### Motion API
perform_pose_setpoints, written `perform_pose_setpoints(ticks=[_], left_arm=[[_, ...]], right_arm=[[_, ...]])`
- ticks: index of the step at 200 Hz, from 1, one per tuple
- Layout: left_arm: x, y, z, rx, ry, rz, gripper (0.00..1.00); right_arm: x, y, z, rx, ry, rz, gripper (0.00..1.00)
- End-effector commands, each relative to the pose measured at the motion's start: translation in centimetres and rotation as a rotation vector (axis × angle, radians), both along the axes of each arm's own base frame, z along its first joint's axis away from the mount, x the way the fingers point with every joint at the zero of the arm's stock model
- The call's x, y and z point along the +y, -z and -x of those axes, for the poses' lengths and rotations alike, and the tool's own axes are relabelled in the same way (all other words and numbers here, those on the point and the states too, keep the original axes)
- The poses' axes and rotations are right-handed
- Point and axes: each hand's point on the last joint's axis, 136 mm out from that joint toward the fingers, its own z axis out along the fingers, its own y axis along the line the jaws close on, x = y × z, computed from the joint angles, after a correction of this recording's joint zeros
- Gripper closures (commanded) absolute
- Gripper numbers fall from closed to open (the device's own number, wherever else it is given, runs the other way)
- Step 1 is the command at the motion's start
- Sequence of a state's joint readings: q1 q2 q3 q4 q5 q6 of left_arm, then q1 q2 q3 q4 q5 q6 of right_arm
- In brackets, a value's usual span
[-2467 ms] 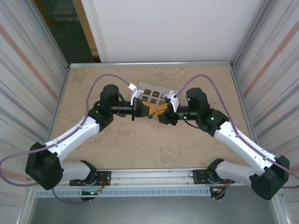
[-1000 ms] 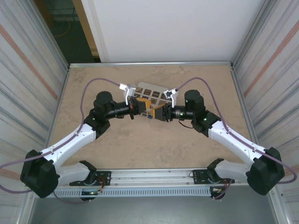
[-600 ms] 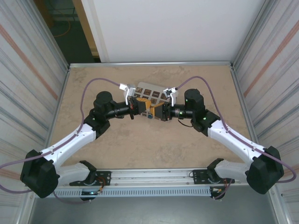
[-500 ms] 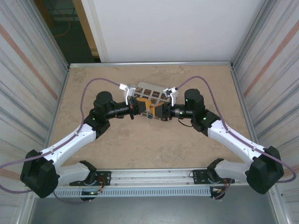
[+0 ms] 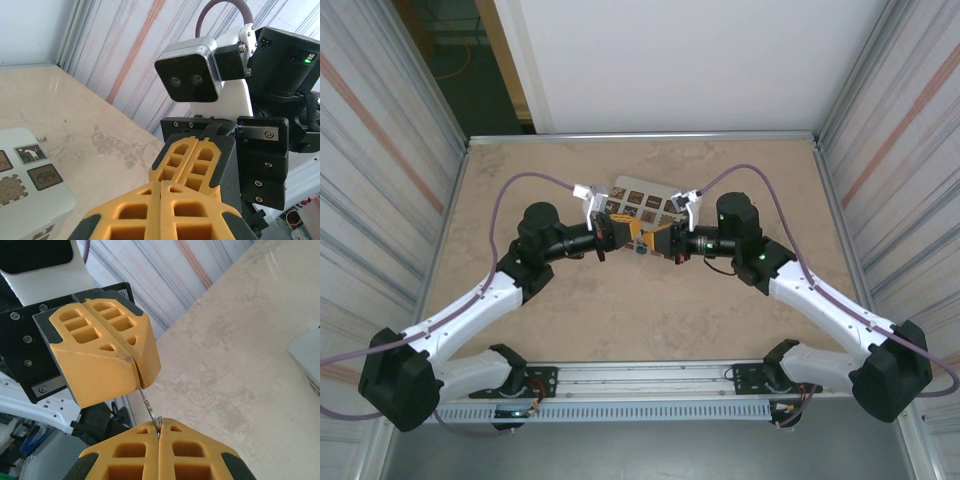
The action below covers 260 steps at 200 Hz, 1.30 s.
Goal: Unlock the padlock with the key
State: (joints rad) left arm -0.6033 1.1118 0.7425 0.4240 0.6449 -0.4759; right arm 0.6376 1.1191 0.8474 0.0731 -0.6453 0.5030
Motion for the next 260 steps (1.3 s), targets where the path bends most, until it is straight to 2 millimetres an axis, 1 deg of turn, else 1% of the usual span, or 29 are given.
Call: perform_pose_setpoints(ticks=[1,10,23,40,61,87,111,128,144,158,174,199,220,246,260], left_arm=[[0.7,-1.1,-0.1,-0.039,-0.036,0.027,1.0],[0.7,-1.2,-0.1,-0.038,-0.037,0.029,0.99],[0.8,-1.2,-0.2,-0.036,-0.046,0.028,0.88],[1.1,-1.2,-0.3,-0.041,-0.061,0.023,0.69],[1.9,-0.8,-0.7,-0.042,-0.107,-0.007,0.55],[3.3,1.0,-1.1,-0.046,-0.191,-0.096,0.4],[4.8,4.1,-1.7,-0.024,-0.281,-0.184,0.28],[5.6,6.7,-2.0,-0.001,-0.326,-0.239,0.24],[6.1,9.3,-2.3,0.035,-0.357,-0.285,0.24],[6.3,11.3,-2.5,0.069,-0.369,-0.319,0.23],[6.2,13.1,-2.8,0.102,-0.367,-0.347,0.23],[5.5,14.8,-3.3,0.142,-0.346,-0.365,0.23],[4.7,16.0,-4.0,0.174,-0.327,-0.377,0.23],[4.0,17.3,-5.2,0.197,-0.322,-0.393,0.27],[3.5,17.8,-5.9,0.206,-0.326,-0.389,0.27]], right_arm=[[-0.8,-1.0,-0.2,-0.049,0.031,0.018,1.0],[-0.8,-0.8,-0.2,-0.048,0.028,0.027,1.0],[-0.8,-0.5,-0.2,-0.044,0.026,0.043,1.0],[-1.0,0.2,-0.3,-0.043,0.034,0.078,1.0],[-1.6,1.4,-0.7,-0.045,0.059,0.137,1.0],[-2.9,3.7,-1.9,-0.005,0.106,0.202,1.0],[-4.2,5.9,-3.4,0.051,0.15,0.229,1.0],[-5.0,7.3,-4.5,0.08,0.174,0.234,1.0],[-5.9,8.8,-5.7,0.12,0.199,0.239,1.0],[-6.6,9.7,-6.7,0.149,0.218,0.231,1.0],[-7.0,10.6,-7.5,0.161,0.227,0.229,1.0],[-7.8,11.8,-8.8,0.173,0.244,0.232,1.0],[-8.4,12.5,-9.9,0.196,0.242,0.208,1.0],[-8.3,13.4,-10.8,0.214,0.224,0.211,1.0],[-8.2,14.3,-11.2,0.236,0.224,0.22,1.0]])
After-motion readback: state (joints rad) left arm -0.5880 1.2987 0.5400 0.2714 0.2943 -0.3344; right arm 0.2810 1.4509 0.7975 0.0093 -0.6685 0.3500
